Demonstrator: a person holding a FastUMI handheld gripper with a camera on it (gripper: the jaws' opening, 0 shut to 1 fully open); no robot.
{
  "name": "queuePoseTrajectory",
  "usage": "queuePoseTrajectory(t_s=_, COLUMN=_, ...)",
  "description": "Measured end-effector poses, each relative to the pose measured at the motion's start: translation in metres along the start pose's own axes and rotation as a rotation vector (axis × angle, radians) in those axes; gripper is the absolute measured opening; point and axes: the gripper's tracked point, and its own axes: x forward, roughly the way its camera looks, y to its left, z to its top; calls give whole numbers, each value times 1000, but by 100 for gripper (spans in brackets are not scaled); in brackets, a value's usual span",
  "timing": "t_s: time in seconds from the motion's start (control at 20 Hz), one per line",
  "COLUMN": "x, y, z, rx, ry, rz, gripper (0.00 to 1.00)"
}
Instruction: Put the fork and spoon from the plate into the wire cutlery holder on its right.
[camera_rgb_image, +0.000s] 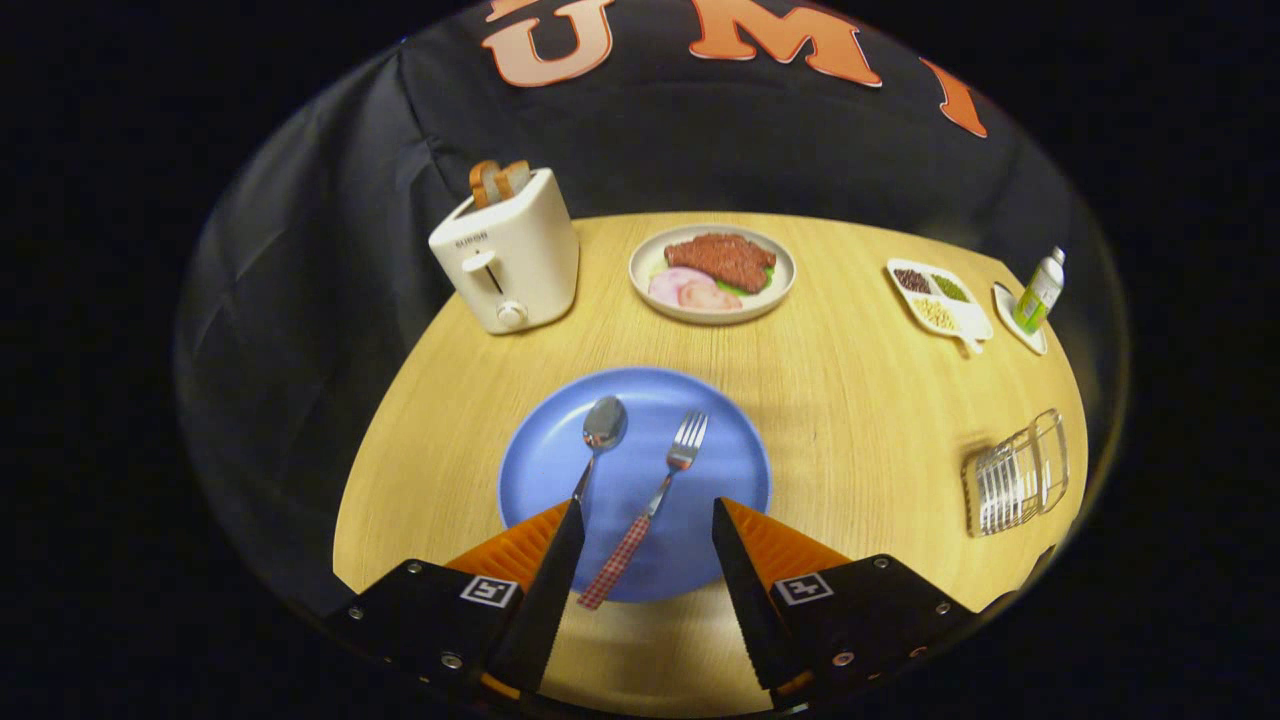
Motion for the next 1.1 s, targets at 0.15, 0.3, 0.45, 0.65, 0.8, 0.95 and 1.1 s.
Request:
queuePoseTrajectory(t_s=0.15, x=13, y=1, z=-13, rx=27, ry=40, rz=-13, gripper=71)
queuePoseTrajectory(t_s=0.3, x=19, y=6, z=-21, rx=11, ry=52, rz=-20, gripper=63)
queuePoseTrajectory(t_s=0.45, x=25, y=9, z=-34, rx=-13, ry=91, rz=-31, gripper=55)
queuePoseTrajectory(t_s=0.65, x=29, y=3, z=-38, rx=-33, ry=99, rz=-59, gripper=44)
queuePoseTrajectory(t_s=0.8, x=32, y=-14, z=-33, rx=-44, ry=73, rz=-100, gripper=33)
queuePoseTrajectory(t_s=0.95, x=35, y=-25, z=-27, rx=-27, ry=43, rz=-106, gripper=16)
queuePoseTrajectory(t_s=1.1, x=31, y=-27, z=-20, rx=-15, ry=0, rz=-79, gripper=10)
